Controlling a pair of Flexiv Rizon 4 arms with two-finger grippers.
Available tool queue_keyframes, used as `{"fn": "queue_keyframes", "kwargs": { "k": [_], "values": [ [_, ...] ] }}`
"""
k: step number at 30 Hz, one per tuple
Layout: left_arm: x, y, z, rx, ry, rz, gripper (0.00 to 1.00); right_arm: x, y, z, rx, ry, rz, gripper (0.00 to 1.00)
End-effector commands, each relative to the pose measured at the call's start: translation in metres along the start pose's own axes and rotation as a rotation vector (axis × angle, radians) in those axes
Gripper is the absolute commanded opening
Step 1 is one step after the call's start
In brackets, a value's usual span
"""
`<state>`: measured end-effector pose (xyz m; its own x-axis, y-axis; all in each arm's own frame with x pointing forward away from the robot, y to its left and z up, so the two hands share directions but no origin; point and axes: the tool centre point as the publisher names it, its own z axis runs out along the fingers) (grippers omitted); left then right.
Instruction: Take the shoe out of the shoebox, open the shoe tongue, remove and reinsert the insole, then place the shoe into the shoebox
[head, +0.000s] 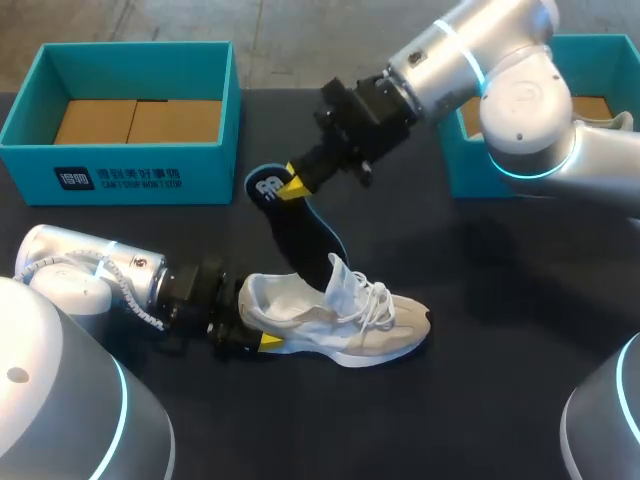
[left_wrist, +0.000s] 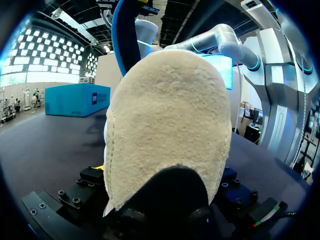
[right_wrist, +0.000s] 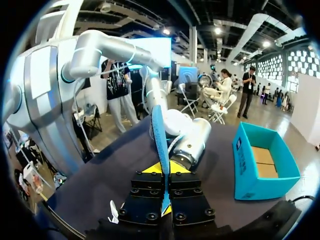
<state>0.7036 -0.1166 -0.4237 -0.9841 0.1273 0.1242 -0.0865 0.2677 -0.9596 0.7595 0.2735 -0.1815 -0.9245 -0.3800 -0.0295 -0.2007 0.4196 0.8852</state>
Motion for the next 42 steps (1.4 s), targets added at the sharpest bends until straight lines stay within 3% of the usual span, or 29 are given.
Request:
{"fn": "queue_keyframes", "kwargs": {
  "k": [1,5,24,32,42],
  "values": [
    [-0.002,0.002,0.000,-0.002,0.002,0.000,0.00,0.007,0.017,-0.013,0.002,-0.024,-0.017,0.00],
    [-0.002,0.002,0.000,-0.002,0.002,0.000,0.00,0.004,0.031,-0.020,-0.080,-0.011,-0.075,0.00],
    [-0.002,0.002,0.000,-0.002,0.002,0.000,0.00,0.004,0.031,-0.020,-0.080,-0.011,-0.075,0.00],
    [-0.002,0.002,0.000,-0.002,0.002,0.000,0.00,-0.001,0.062,-0.039,-0.119,-0.089,-0.005,0.00],
    [-0.002,0.002,0.000,-0.002,0.002,0.000,0.00,0.016,0.095,-0.072,-0.237,-0.124,0.033,0.00]
  ]
}}
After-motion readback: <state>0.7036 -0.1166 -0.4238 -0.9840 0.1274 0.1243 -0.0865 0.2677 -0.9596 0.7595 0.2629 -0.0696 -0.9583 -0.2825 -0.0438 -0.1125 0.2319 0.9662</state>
